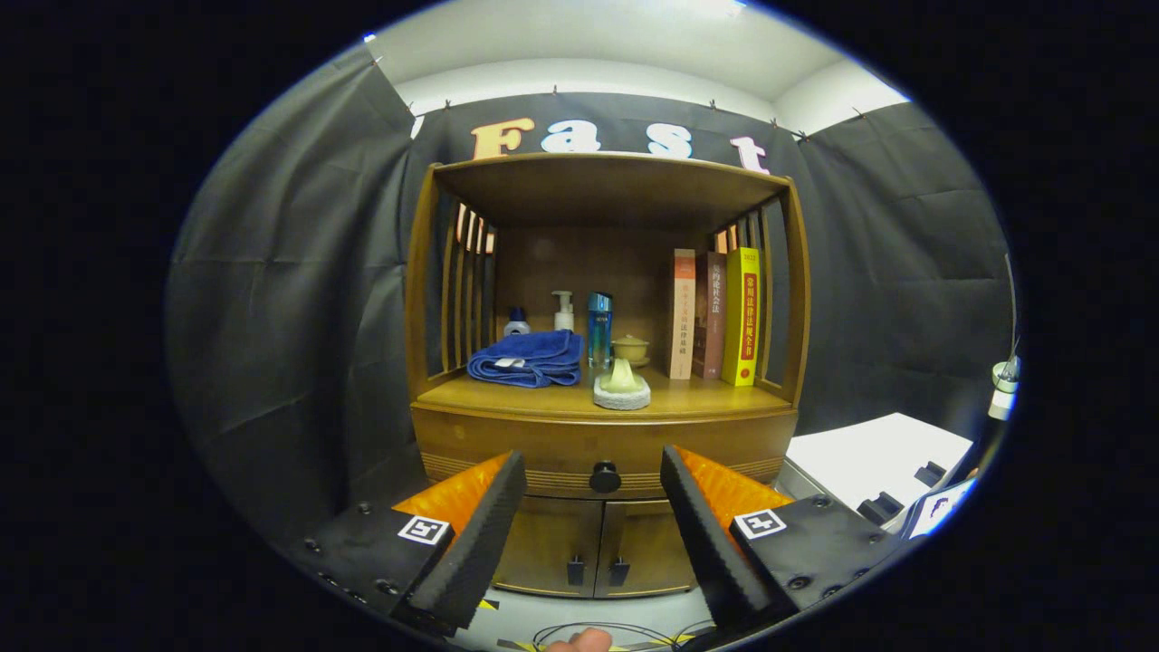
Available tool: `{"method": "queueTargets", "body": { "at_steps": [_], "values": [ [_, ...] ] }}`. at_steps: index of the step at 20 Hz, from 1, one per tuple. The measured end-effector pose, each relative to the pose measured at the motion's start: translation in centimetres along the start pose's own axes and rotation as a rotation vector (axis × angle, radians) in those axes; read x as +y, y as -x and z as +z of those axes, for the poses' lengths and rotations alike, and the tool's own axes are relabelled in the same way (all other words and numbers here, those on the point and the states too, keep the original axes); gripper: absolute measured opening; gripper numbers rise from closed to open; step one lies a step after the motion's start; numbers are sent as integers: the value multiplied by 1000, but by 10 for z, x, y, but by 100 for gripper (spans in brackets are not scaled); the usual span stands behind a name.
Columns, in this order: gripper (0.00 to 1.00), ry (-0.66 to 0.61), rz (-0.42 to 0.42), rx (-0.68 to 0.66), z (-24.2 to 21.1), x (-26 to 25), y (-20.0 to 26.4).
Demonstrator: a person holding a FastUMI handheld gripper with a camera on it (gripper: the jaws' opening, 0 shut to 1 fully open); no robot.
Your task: Pull open the drawer, take out the items inside it, and place them on the countertop above the cabinet.
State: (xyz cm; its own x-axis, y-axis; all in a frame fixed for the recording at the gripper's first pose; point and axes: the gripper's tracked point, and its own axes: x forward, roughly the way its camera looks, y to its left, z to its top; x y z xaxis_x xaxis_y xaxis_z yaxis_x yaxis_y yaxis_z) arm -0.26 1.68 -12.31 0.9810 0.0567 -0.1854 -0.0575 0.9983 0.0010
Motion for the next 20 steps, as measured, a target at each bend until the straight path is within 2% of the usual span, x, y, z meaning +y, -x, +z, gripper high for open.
{"method": "queueTargets", "body": {
  "at_steps": [7,20],
  "values": [
    [98,12,28,-9,0,13,1],
    [98,-13,15,-25,4,4,4]
  ]
}}
